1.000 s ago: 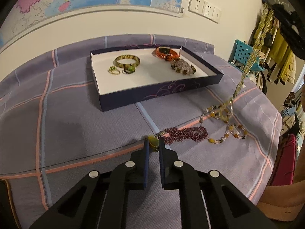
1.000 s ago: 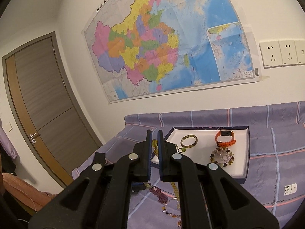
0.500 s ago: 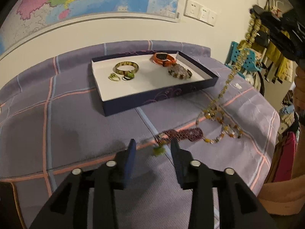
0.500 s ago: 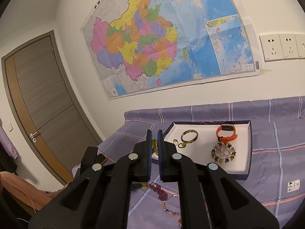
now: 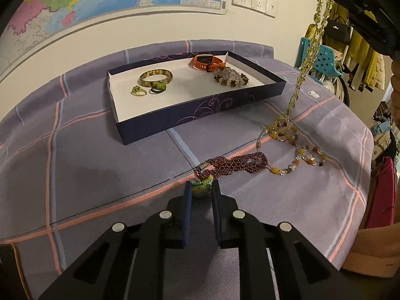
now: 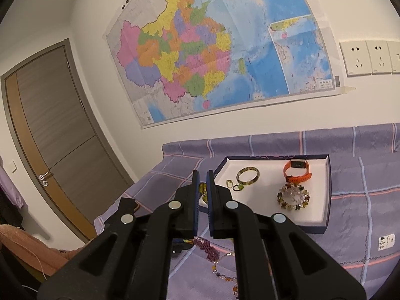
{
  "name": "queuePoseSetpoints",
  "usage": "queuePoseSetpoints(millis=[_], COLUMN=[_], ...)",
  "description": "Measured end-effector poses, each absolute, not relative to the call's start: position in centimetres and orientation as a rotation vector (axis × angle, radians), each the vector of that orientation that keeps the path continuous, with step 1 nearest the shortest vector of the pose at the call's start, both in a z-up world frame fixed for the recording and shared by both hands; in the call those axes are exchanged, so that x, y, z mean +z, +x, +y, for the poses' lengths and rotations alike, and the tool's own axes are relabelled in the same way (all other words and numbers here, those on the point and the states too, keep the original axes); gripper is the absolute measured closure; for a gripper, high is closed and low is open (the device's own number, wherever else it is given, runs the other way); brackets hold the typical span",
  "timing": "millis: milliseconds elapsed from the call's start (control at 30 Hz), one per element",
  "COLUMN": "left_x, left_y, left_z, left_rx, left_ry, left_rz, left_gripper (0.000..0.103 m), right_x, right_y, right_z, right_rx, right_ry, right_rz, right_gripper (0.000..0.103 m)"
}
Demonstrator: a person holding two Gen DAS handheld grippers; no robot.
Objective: Organize jewelry
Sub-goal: 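Lift the necklace high with the right tool while the left tool holds the ring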
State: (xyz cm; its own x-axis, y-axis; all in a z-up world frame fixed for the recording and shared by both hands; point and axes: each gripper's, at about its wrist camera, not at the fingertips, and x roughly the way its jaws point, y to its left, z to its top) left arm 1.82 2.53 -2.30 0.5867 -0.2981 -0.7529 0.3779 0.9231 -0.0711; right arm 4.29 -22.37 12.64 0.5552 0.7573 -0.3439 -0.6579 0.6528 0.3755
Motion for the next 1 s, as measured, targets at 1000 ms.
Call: queuePoseSetpoints(millis=[1000], left_x=[5.9], left_y=[7.7], left_z=[2.5], left_rx=[-0.356], left_ry=[0.027], left_rz=[0.687], left_gripper=[0.089], right_x=[18.0], right_y=[11.4], right_z=[-22.6], right_rx=[0.781], right_ry=[0.232], right_rz=[0.405], right_gripper=[0.097])
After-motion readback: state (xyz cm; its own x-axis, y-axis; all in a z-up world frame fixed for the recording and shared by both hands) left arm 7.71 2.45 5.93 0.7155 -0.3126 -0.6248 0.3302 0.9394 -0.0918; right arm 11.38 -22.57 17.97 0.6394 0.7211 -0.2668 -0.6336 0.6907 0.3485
